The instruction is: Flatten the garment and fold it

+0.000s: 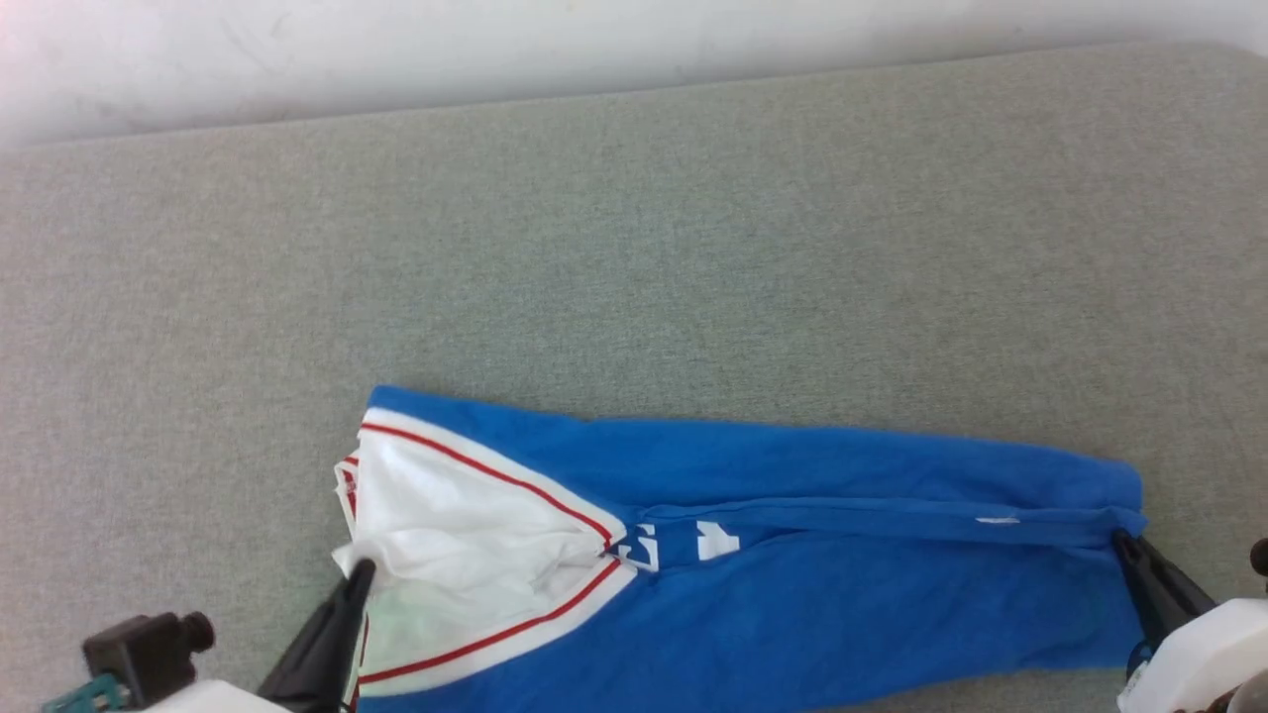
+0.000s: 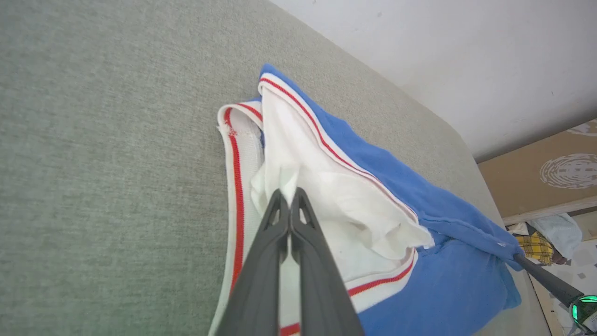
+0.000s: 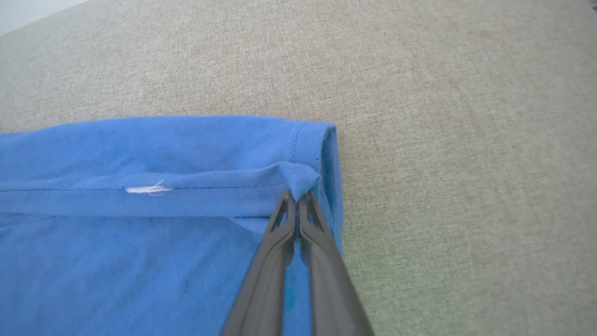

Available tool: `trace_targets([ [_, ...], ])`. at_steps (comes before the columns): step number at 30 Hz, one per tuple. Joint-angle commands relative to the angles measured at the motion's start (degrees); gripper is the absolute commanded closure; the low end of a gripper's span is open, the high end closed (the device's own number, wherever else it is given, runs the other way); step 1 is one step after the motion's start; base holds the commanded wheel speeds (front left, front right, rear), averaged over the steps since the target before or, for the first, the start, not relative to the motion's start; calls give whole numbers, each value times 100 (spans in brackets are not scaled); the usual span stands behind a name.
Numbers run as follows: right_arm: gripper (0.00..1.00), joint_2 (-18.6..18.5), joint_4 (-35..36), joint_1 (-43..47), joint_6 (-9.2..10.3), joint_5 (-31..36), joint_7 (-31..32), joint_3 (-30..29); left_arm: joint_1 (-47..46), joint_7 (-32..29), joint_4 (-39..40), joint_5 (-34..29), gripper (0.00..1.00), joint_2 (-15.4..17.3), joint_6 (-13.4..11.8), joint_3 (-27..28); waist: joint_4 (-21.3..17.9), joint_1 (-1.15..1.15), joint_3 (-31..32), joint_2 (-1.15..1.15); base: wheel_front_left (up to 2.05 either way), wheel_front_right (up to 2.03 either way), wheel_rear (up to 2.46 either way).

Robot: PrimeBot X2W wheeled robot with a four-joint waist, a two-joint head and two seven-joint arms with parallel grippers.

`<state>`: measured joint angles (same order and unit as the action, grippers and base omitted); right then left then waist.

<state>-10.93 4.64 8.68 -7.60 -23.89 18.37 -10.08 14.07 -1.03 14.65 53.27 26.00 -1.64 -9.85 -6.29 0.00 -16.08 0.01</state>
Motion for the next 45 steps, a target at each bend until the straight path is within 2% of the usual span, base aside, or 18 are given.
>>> trace_targets([
  [1, 0, -5, -44, -5, 11, 52, -57, 0, -62, -55, -83, -99, 61, 6, -65, -63, -41, 0, 50, -1, 0, 0, 0],
  [2, 0, -10, -60, -22, 11, 52, -56, -3, -81, -77, -115, -127, 0, 5, -98, -86, -51, 0, 63, -1, 0, 0, 0],
  [9, 0, 5, 301, -35, 11, -367, 32, -325, -110, 124, 15, -88, 0, -135, -264, 83, -70, 0, 107, -1, 0, 0, 0],
  [13, 0, 83, 612, 2, 11, -544, 133, -776, -60, 592, 321, -186, 0, -214, -371, 419, -56, 0, 85, -1, 0, 0, 0],
  [17, 0, 226, 604, 8, 11, -318, 192, -1126, -149, 1224, 549, -728, 0, -246, -615, 732, 4, 0, -8, -1, 0, 0, 0],
  [26, 0, 505, -25, -167, 11, -95, 468, -885, -539, 1565, 661, -2259, 0, -293, -964, 604, 207, 0, -188, -1, 0, 0, 0],
  [33, 0, 515, -433, -297, 11, -47, 630, -566, -578, 1580, 533, -2663, 0, -355, -1050, 378, 353, 0, -214, -1, 0, 0, 0],
  [34, 33, 527, -505, -293, 11, -51, 709, -558, -585, 1581, 511, -2669, 0, -371, -1050, 359, 377, 0, -202, -1, 0, 0, 0],
  [35, 77, 537, -560, -286, 11, -40, 786, -556, -590, 1581, 488, -2666, 0, -389, -1050, 343, 399, 0, -192, -1, 0, 0, 0],
  [36, 100, 555, -606, -284, 11, -33, 847, -588, -598, 1582, 465, -2661, 0, -403, -1044, 327, 420, 0, -181, -1, 0, 0, 0],
  [45, 100, 554, -462, -385, 11, 184, 919, -1048, -620, 1586, 335, -2620, 0, -447, -1030, 316, 451, 0, -84, -1, 0, 0, 0],
])
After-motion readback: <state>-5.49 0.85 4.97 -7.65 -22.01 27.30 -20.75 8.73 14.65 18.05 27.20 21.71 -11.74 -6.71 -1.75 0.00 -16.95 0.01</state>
